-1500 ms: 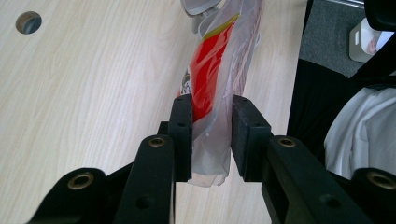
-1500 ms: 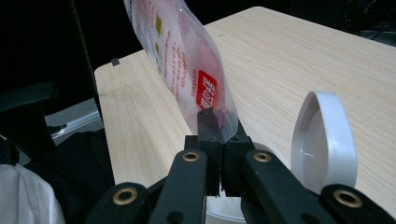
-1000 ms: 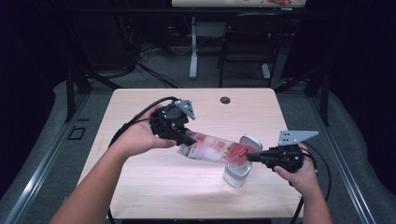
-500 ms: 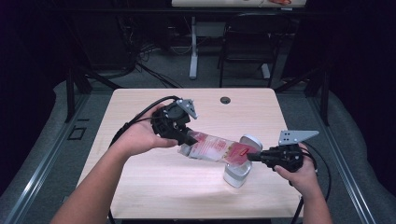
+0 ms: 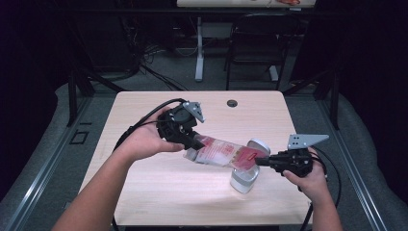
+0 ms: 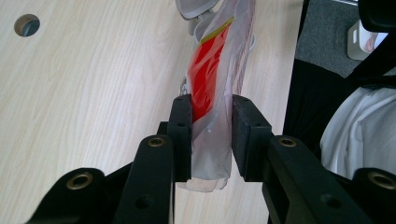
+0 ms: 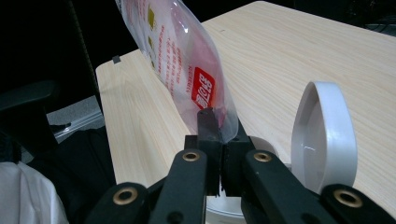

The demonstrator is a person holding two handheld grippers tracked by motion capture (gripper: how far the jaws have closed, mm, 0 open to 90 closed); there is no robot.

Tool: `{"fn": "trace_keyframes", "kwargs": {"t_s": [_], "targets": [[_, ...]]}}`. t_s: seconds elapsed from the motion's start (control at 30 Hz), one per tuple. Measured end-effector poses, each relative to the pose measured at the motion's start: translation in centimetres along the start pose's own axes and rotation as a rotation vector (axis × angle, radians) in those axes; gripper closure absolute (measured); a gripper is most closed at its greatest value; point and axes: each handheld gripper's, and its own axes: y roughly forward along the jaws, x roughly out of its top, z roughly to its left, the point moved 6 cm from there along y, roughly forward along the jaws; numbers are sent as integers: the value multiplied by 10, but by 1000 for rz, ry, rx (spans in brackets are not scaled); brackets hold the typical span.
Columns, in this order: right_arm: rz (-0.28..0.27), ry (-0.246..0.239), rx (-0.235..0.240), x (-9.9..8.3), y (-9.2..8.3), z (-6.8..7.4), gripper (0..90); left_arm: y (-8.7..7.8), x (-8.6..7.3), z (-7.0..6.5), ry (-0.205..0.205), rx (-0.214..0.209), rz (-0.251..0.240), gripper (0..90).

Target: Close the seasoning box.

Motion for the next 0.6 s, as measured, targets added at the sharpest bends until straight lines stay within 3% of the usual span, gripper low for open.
{"fn": "trace_keyframes", "kwargs": {"t_s": [0.6], "targets": [[0, 8, -8, -2, 0, -2, 891, -1, 4, -1, 9, 0, 5, 715]]}}
